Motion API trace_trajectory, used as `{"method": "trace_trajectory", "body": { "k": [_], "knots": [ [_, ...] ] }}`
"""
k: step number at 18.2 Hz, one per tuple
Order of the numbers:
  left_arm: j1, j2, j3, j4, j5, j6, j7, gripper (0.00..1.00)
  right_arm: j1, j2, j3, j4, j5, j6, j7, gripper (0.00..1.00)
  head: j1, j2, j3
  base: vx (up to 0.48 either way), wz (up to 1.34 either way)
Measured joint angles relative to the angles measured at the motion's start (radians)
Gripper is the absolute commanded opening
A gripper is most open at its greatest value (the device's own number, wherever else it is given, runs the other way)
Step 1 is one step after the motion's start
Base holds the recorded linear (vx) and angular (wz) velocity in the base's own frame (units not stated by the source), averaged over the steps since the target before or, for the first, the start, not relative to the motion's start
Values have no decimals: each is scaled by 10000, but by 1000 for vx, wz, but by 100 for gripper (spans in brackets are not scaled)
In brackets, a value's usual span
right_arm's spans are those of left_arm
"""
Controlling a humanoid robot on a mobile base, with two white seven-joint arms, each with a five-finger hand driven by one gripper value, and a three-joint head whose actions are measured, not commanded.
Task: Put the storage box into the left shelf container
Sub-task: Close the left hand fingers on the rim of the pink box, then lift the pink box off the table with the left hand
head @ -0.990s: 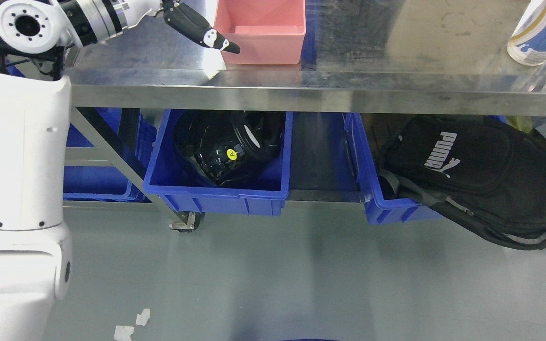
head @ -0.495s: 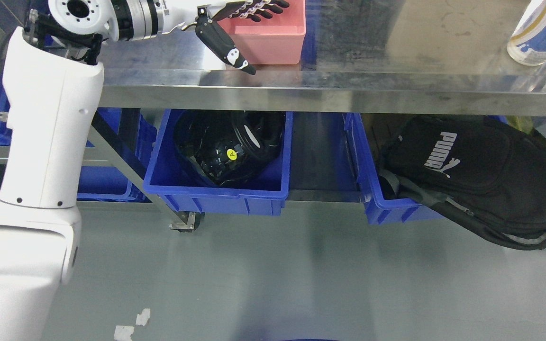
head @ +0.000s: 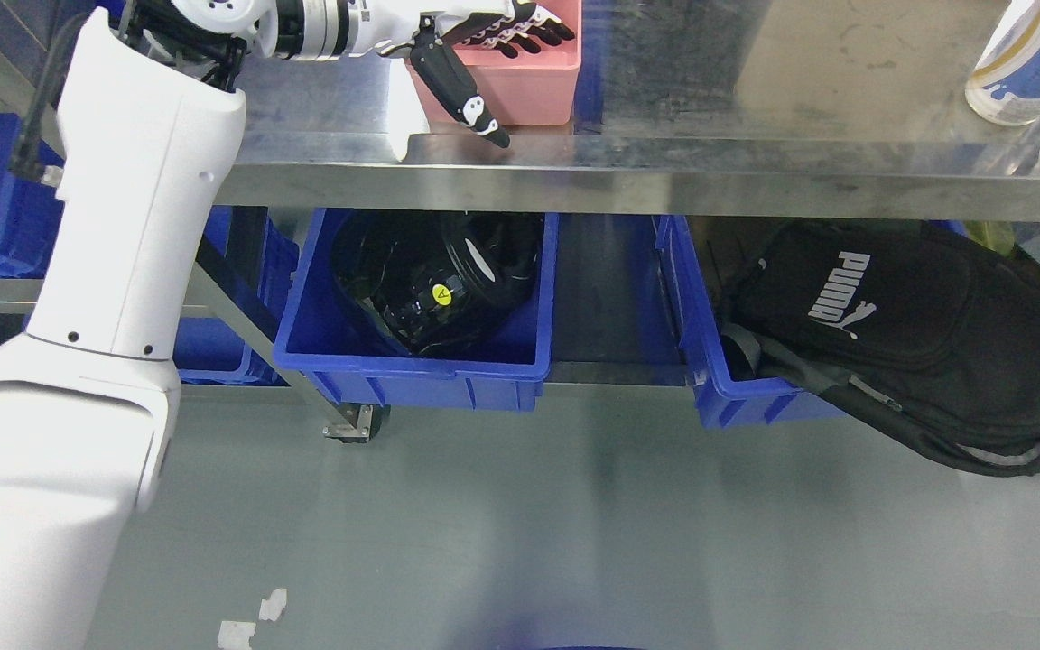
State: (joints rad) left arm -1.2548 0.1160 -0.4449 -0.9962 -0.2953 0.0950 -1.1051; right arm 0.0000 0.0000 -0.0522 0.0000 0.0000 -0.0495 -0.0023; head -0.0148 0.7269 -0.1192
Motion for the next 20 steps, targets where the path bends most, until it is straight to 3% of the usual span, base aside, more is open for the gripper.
{"method": "trace_trajectory", "body": {
  "k": [2, 7, 12, 16, 20],
  "knots": [
    [-159, -84, -112, 303, -105, -24, -153, 69, 0, 0, 0, 0, 0, 2, 0, 100, 0, 0, 0, -2, 24],
    [-395, -258, -242, 914, -253, -326, -446, 32, 0, 0, 0, 0, 0, 10, 0, 100, 0, 0, 0, -1, 10],
    [-419, -377, 144, 1384, -332, -1355, -680, 0, 0, 0, 0, 0, 0, 32, 1, 100, 0, 0, 0, 0, 3],
    [-266, -421, 792, 1668, -349, -2188, -911, 0, 0, 0, 0, 0, 0, 31, 2, 100, 0, 0, 0, 1, -13],
    [-110, -534, 1607, 1859, -336, -2355, -1072, 0, 0, 0, 0, 0, 0, 25, 51, 100, 0, 0, 0, -1, -8]
  ]
}}
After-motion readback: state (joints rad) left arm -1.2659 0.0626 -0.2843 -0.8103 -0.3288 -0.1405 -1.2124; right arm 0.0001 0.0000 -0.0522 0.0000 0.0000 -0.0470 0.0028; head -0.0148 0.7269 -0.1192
